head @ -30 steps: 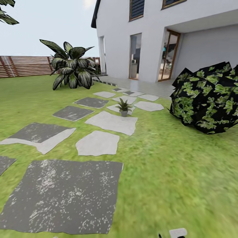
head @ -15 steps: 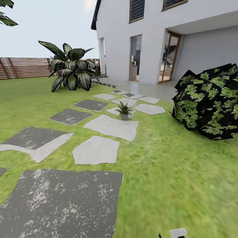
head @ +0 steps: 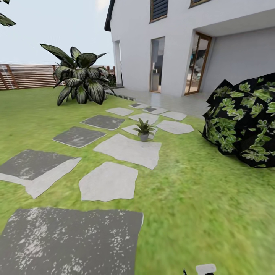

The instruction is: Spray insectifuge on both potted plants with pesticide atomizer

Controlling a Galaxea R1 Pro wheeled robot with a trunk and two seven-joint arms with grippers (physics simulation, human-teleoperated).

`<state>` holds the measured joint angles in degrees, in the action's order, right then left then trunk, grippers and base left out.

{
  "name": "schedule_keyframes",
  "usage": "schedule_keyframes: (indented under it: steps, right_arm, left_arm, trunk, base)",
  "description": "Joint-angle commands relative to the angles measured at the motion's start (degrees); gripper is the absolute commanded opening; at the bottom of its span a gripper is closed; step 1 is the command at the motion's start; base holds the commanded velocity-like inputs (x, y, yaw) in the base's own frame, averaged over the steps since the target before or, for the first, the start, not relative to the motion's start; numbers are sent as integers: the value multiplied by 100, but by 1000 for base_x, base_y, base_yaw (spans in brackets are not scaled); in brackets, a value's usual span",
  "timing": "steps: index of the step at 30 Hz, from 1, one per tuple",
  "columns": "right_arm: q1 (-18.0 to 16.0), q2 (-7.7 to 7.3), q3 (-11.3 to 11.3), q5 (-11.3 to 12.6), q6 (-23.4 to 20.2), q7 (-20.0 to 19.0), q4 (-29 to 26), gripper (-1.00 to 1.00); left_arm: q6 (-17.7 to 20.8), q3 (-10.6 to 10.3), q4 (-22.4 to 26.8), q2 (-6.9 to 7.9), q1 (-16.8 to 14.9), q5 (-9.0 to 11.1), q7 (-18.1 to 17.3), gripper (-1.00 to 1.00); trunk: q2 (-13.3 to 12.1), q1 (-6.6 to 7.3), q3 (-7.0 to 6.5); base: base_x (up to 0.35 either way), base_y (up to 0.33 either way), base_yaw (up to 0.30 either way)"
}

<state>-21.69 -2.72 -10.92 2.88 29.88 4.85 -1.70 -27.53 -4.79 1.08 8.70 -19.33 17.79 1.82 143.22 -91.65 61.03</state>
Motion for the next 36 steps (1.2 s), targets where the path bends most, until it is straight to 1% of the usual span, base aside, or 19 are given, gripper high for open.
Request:
schedule_keyframes:
  steps: [1,36]
  right_arm:
    - [-2,0,-50,29,12,25,3,100]
    - [-2,0,-50,29,12,25,2,100]
  left_arm:
    - [-15,-49,-2,0,-1,32,20,-100]
    - [-15,-49,-2,0,-3,31,18,-100]
  trunk:
    - [2,-2,5]
    - [2,-2,5]
  base:
    - [339,0,0]
    - [339,0,0]
